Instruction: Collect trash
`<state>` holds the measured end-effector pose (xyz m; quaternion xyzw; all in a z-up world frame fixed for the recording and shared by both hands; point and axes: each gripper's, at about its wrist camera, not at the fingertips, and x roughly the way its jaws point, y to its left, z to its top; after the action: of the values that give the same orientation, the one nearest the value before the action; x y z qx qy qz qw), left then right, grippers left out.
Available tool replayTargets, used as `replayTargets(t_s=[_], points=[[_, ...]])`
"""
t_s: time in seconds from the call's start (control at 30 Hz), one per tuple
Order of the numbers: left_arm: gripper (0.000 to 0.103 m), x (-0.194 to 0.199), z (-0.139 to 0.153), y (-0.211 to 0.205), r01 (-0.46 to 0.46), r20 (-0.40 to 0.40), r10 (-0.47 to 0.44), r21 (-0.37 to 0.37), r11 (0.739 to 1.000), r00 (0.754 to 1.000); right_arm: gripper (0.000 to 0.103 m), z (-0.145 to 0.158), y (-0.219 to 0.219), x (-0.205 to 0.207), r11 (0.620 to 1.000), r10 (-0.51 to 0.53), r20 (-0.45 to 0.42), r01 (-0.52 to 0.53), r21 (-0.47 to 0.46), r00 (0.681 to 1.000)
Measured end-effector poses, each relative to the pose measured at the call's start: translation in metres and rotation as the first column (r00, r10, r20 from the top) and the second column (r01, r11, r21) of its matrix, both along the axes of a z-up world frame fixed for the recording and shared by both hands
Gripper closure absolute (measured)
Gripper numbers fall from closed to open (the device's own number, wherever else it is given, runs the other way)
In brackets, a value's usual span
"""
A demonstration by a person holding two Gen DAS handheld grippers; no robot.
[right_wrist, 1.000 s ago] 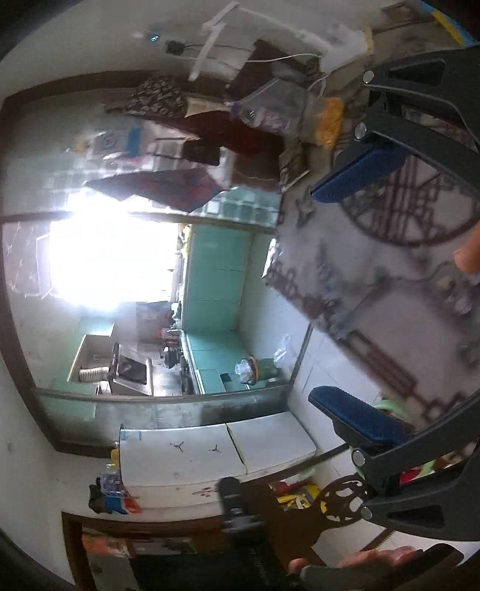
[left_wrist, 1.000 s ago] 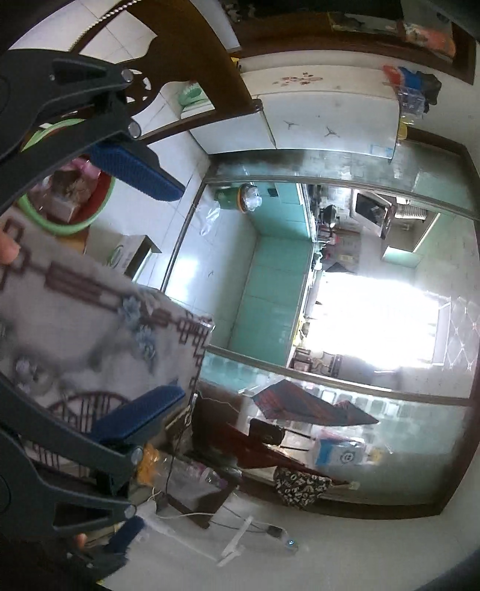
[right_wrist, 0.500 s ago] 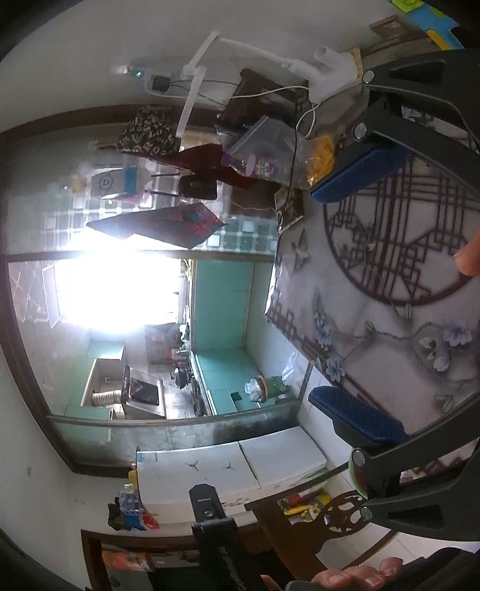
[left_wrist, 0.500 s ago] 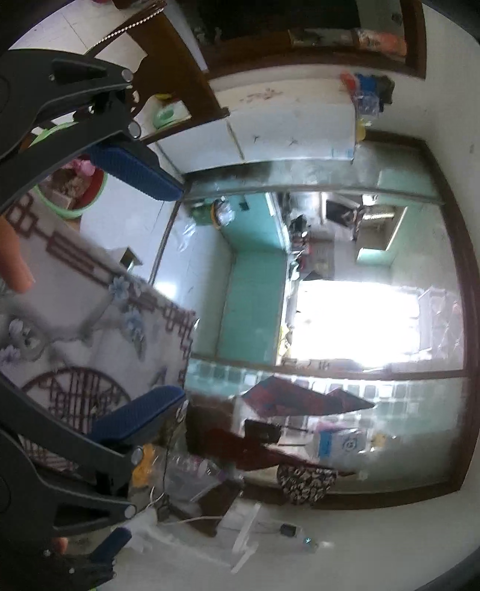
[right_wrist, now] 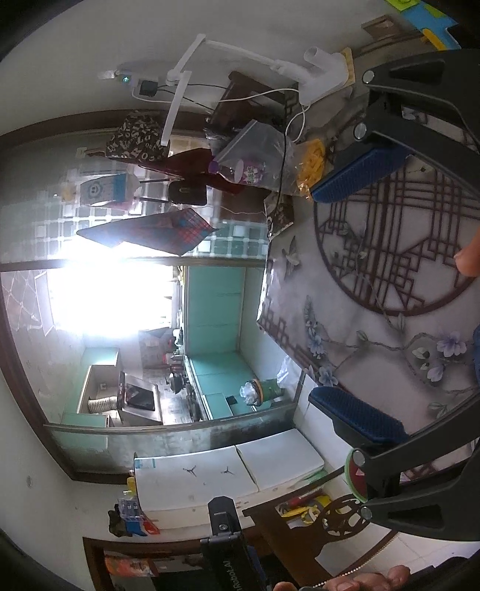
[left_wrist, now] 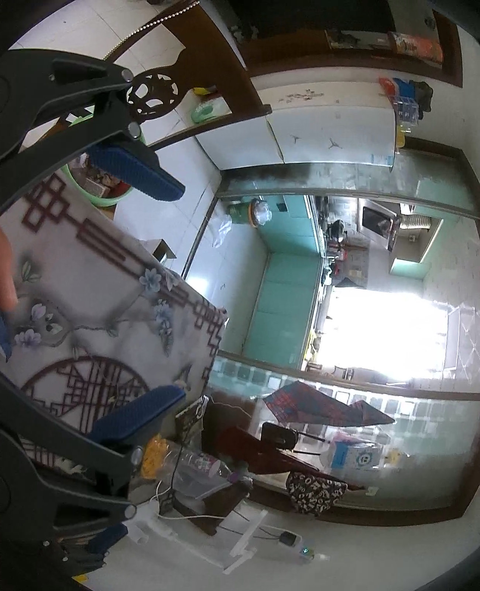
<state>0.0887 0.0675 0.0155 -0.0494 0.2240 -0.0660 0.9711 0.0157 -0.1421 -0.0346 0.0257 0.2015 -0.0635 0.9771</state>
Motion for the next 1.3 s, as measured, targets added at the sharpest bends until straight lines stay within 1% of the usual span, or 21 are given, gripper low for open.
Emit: replayTargets(t_s=[0.3, 0.77, 0.9, 1.03, 1.3], points=[[0.005, 0.004, -0.005, -0.002, -0.017, -0.014, 0.017, 0.024, 1.0, 1.0, 0.007, -0.005, -0.001, 0.004, 1.0, 0.004, -0.011, -0.004, 0.008, 1.0], [0.005, 0.012, -0.009, -0.015, 0.015, -0.026, -0.014, 0.043, 0.999, 1.0, 0.007, -0.01, -0.005, 0.009, 1.0, 0.0, -0.02, 0.0, 0.015, 1.0], [0.005, 0.017, -0.014, -0.019, 0.024, -0.041, -0.022, 0.053, 0.998, 0.999, 0.007, -0.012, -0.01, 0.013, 0.999, -0.013, -0.034, 0.014, 0.034, 0.999], [0.005, 0.024, -0.019, -0.025, 0.041, -0.06, -0.038, 0.057, 0.998, 0.997, 0.007, -0.014, -0.014, 0.017, 0.999, -0.021, -0.043, 0.023, 0.033, 0.999], [0.005, 0.037, -0.036, -0.044, 0.087, -0.098, -0.08, 0.074, 0.993, 0.992, 0.007, -0.026, -0.029, 0.027, 0.997, -0.053, -0.084, 0.057, 0.045, 0.995]])
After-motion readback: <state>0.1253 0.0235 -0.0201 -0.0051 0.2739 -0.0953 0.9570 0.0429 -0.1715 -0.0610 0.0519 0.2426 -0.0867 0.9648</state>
